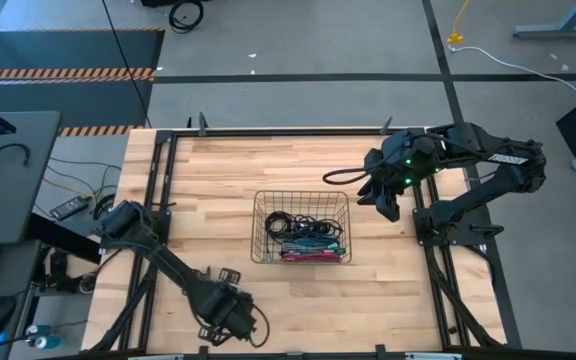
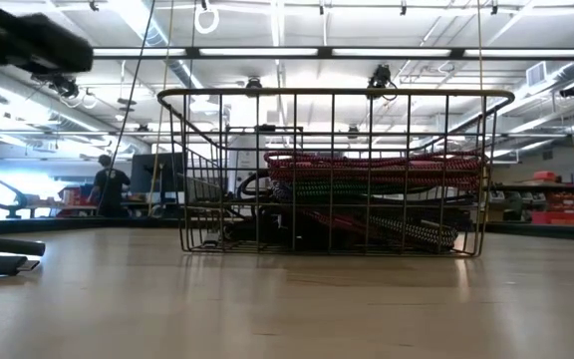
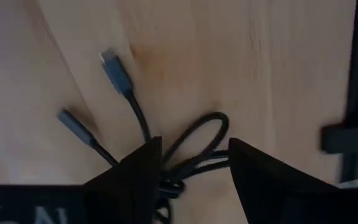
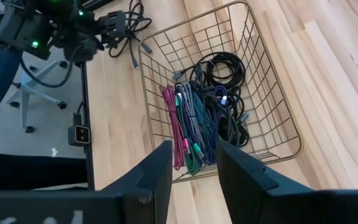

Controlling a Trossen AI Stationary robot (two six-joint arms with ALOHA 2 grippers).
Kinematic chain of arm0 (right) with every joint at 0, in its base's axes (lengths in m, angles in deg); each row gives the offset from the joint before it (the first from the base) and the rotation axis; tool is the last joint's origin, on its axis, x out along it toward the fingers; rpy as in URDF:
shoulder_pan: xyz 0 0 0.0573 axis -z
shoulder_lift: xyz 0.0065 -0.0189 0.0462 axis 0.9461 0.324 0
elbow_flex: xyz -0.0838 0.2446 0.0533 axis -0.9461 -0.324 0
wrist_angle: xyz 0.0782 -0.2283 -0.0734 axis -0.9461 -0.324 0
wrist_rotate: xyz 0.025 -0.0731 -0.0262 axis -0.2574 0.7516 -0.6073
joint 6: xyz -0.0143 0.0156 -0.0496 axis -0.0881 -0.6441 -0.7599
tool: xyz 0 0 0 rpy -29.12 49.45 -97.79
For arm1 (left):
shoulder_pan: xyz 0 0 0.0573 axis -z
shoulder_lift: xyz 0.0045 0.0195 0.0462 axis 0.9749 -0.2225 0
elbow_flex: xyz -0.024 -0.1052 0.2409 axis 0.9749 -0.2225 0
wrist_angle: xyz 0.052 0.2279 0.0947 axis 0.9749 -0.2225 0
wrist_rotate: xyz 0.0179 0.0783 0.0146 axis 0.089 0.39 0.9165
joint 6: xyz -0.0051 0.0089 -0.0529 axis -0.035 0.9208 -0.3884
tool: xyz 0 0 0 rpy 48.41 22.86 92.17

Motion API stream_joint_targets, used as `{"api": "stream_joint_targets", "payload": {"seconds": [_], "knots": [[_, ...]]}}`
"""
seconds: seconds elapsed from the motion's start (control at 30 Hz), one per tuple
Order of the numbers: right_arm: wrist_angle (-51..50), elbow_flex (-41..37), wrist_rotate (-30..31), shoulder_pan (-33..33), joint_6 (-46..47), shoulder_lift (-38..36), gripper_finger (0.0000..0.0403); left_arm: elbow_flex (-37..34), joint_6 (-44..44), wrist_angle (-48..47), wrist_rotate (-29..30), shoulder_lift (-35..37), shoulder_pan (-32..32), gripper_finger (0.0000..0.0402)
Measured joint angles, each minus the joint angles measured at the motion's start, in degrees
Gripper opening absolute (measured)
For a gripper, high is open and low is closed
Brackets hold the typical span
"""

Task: Pick and place USB-C Cables
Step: Put the black charger cable into the wire basket

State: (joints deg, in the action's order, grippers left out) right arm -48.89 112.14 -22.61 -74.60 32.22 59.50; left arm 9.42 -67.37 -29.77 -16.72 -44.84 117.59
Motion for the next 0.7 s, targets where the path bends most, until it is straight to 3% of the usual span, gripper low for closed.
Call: {"api": "stream_joint_targets", "payload": {"seconds": [0.13, 0.7], "knots": [[0.0, 0.0, 0.0, 0.0, 1.0, 0.1, 0.0130, -0.9, 6.1, 0.1, 3.7, 0.0, 1.7, 0.0187], [1.8, 0.0, 0.6, -0.5, 2.0, 0.1, 0.0130, -10.7, 9.6, 3.4, 3.2, 0.0, 3.4, 0.0183]]}}
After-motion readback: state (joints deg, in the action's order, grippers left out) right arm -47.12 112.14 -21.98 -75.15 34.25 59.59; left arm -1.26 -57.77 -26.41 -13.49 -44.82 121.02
